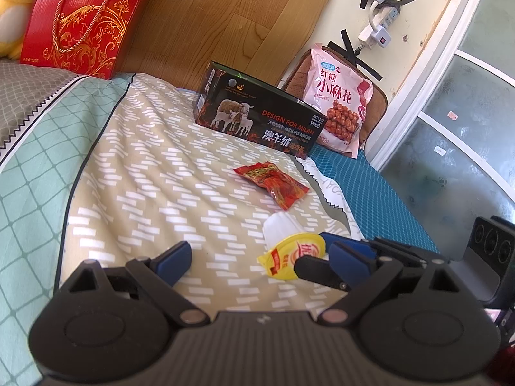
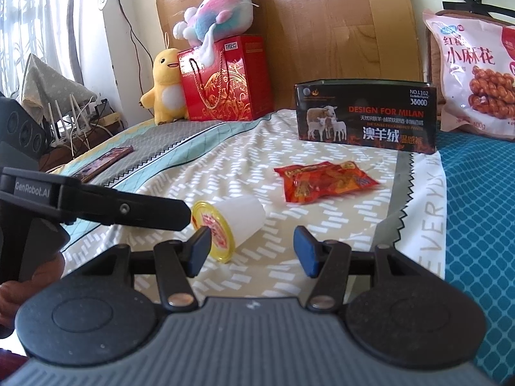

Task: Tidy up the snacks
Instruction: 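Keep holding the yellow-lidded cup low in the left tool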

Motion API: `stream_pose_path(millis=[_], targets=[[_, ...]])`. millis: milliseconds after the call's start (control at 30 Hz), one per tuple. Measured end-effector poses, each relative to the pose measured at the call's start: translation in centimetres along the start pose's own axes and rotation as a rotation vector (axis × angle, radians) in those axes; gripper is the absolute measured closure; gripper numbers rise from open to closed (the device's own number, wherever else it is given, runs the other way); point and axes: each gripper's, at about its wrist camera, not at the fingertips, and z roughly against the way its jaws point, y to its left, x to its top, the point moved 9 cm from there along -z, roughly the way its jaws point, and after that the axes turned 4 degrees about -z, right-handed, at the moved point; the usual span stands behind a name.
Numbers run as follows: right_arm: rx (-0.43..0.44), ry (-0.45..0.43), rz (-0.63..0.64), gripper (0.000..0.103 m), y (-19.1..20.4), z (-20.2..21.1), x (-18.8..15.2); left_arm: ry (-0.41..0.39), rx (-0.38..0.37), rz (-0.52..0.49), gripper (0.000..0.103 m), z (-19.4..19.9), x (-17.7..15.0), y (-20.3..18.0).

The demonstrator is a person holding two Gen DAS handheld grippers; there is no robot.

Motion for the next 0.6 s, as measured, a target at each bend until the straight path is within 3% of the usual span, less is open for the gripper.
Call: stream_pose_path(millis=[133, 600], targets=[[0.003, -0.005, 0.004, 0.036, -0.02, 0.07, 0.06, 0.000, 0.000, -0.001, 0.007, -0.01, -0.01, 0.00], [0.003, -0.006, 0.005, 0.036, 0.01, 0.12, 0.07, 0.000, 0.002, -0.002, 0.007, -0.04, -0.06, -0.07]])
